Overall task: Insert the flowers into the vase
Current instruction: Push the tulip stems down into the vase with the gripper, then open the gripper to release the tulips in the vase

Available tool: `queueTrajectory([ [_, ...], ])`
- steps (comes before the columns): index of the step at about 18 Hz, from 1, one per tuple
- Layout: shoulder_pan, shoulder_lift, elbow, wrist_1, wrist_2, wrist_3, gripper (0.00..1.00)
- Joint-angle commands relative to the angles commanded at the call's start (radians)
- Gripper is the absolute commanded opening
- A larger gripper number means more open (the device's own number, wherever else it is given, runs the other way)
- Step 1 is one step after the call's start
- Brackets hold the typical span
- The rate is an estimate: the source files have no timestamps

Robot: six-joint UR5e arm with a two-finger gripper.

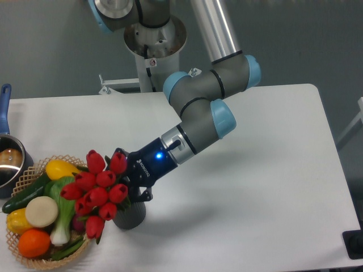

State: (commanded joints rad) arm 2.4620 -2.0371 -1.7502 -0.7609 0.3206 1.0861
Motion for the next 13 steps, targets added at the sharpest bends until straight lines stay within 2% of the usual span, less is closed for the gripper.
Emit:
queueTrajectory([
  [1, 0.003, 0.002, -0.005, 0.0, 0.0, 0.003, 0.24],
  [7, 0.017, 0.017, -0.029, 0.0, 0.0, 0.0, 0.53],
  [10, 0.023, 0.023, -0.04, 0.0, 0.002, 0.002, 0.74],
  [13, 0.04, 0.06, -0.075, 0.0, 0.015, 0.0, 0.93],
])
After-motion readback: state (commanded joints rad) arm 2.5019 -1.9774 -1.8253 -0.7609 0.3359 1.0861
